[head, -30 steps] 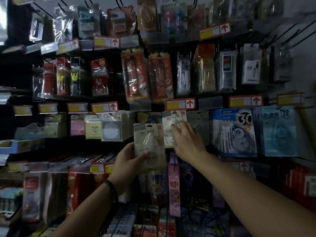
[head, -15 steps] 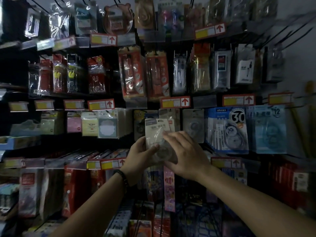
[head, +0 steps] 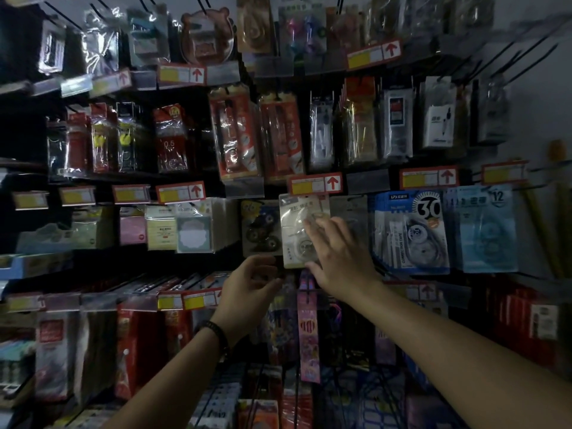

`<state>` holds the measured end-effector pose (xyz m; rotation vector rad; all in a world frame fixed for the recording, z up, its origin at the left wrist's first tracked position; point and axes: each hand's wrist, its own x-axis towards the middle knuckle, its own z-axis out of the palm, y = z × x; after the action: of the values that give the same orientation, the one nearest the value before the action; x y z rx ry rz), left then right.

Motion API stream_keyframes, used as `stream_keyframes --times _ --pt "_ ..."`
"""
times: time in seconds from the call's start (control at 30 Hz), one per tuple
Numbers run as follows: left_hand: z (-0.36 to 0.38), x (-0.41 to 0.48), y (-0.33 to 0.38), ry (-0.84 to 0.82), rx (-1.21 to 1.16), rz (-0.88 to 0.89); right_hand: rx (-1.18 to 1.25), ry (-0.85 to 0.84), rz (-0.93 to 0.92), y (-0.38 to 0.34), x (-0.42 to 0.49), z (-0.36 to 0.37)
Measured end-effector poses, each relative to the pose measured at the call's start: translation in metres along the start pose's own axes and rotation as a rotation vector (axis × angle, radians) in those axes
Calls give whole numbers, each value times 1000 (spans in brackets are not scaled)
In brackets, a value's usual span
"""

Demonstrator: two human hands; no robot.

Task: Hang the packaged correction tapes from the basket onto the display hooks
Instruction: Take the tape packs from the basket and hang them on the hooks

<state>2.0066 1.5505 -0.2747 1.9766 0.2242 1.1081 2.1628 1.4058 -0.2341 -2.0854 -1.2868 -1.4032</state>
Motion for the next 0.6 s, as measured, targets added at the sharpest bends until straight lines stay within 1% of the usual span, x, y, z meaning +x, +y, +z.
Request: stream_keyframes --times 0.23,0.5,0.6 --pt "-3 -1 -5 -13 61 4 -18 -25 54 -5 10 1" --pt "-6 -6 -12 4 68 32 -76 -75 11 0 3 -2" --pt "-6 -8 -14 -5 66 18 -69 -132 14 1 12 -1"
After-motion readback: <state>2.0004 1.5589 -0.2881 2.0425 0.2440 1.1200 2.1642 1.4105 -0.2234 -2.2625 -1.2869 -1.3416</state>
